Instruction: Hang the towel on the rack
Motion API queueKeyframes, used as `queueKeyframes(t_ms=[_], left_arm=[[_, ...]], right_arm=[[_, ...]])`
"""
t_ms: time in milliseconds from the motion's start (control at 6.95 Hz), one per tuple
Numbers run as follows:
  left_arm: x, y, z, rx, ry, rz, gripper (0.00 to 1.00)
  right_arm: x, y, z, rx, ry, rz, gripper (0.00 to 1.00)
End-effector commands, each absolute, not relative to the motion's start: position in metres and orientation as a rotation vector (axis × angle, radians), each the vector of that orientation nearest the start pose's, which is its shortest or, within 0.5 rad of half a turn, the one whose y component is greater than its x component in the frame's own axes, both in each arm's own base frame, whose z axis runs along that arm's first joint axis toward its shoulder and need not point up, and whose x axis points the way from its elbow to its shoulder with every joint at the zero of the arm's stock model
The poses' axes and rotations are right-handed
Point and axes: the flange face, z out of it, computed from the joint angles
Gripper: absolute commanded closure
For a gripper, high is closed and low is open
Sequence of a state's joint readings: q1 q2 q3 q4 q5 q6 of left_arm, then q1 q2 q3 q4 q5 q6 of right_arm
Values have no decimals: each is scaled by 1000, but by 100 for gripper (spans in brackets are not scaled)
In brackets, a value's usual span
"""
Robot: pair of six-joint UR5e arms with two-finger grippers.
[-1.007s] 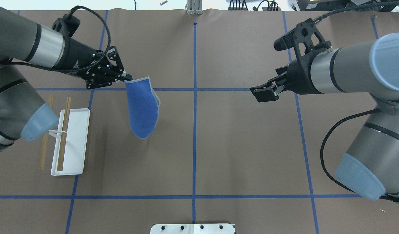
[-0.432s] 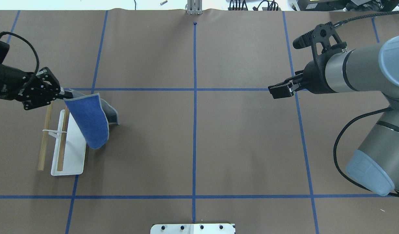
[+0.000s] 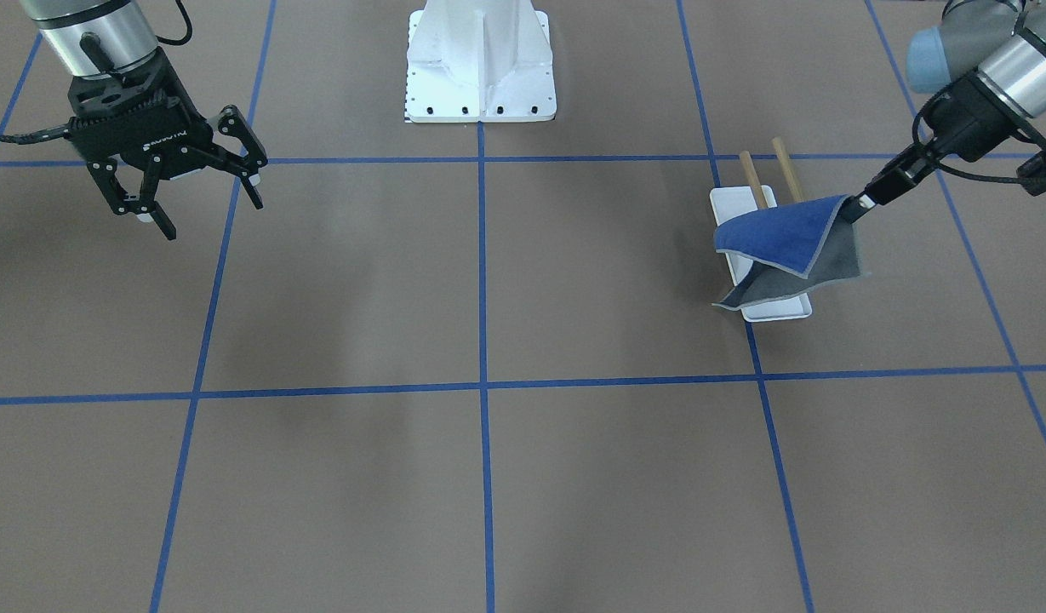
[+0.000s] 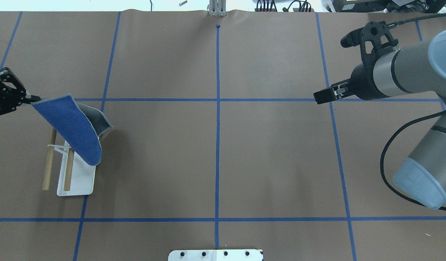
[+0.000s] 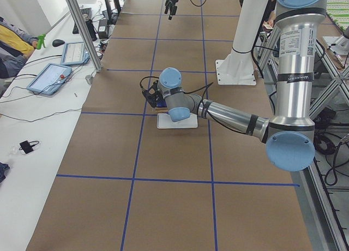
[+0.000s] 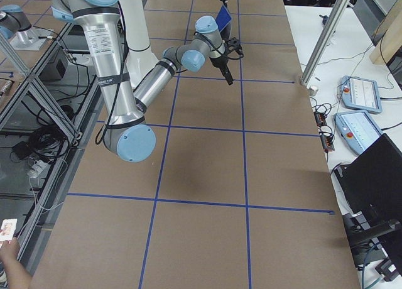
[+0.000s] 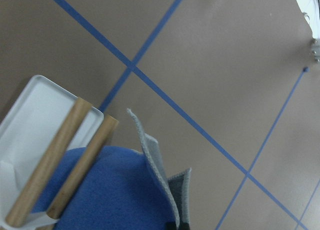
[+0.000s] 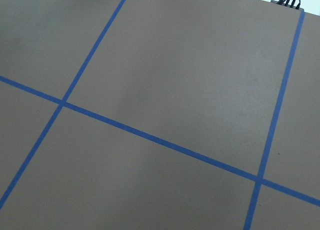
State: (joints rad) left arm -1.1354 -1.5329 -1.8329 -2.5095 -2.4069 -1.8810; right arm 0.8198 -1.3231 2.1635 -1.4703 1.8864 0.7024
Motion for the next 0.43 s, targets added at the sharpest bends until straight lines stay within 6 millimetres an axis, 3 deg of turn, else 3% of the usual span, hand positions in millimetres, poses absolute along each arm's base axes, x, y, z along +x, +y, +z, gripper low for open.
queueKeyframes(t_ms=[0,288], left_arm=[[121,-452,472,-248,1276,-822,100],[116,-441,488,-245,1276,-821,100]], right_arm=[[-259,-443,264,485,-812,-167,0],[-255,-447,268,481,-800,-154,0]])
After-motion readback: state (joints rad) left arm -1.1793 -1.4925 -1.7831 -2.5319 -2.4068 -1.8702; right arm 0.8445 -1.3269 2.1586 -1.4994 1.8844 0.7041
